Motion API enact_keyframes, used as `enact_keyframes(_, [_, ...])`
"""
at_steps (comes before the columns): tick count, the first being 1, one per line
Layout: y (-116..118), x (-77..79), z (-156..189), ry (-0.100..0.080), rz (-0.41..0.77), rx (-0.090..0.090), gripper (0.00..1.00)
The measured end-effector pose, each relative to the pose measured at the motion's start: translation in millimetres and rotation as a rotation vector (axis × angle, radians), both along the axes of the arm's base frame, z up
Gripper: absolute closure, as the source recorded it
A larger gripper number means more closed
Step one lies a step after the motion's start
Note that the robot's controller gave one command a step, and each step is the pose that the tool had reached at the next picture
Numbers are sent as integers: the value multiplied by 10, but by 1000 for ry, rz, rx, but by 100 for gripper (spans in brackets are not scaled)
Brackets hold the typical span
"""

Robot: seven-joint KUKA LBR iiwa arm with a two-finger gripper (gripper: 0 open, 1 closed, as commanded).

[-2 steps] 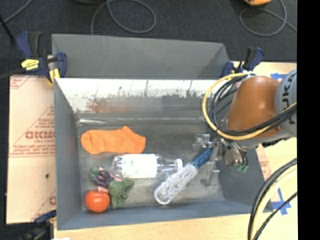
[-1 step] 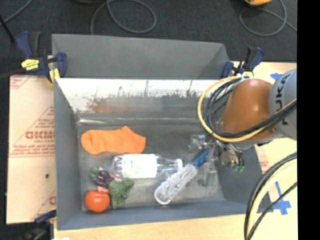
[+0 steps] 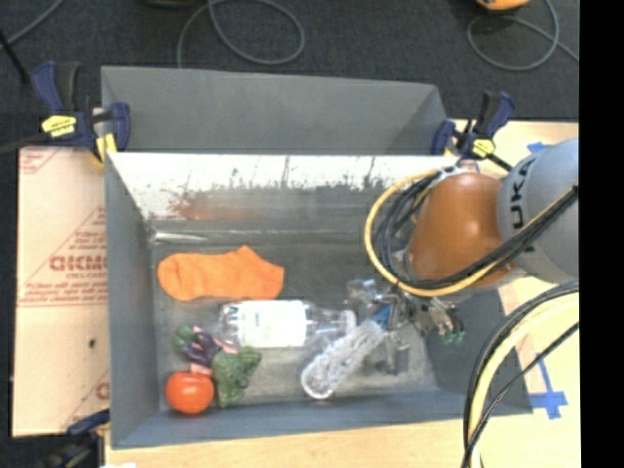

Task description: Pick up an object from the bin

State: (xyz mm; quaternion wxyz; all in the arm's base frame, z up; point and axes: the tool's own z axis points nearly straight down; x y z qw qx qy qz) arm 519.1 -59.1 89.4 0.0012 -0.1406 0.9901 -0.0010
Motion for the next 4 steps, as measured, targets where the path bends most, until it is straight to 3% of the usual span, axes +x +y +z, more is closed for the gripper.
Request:
enact_keyframes(1, [235, -51, -193, -5, -11, 0, 100])
enact_keyframes(2, [235, -51, -193, -5, -10, 0, 100])
enact_keyframes(3, [259, -57, 154, 5, 4, -1, 100])
enact_keyframes(4, [393, -52, 1529, -7, 46, -1, 100])
